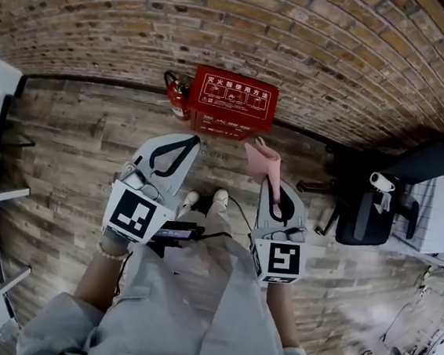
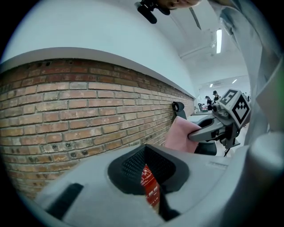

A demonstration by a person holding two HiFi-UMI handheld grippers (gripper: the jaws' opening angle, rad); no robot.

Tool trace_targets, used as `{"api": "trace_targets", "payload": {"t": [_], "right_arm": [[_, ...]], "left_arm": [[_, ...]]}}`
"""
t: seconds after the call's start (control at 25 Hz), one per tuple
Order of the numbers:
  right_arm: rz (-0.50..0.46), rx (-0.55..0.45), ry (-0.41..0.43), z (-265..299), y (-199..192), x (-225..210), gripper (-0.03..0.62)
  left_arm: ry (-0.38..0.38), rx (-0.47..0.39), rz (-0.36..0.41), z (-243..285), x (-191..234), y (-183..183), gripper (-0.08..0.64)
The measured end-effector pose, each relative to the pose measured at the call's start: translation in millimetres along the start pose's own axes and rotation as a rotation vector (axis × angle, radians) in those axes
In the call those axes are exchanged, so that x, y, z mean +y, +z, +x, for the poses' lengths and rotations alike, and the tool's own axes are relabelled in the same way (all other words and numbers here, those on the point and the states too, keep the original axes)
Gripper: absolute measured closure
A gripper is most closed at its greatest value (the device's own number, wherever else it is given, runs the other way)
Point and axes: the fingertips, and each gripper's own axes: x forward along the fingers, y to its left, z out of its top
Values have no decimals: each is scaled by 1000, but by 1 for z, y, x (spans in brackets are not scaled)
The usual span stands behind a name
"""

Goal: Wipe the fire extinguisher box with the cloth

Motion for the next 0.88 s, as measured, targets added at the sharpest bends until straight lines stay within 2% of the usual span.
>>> {"api": "trace_targets", "payload": {"t": [0.4,0.88], "right_arm": [[-14,15,60,36,-17,-11,572],[-57,1,233,137,-25,-4,572]], "left_arm": [[50,34,-16,11,7,-18,561],[174,82,-37,31,45,-60,561]]}}
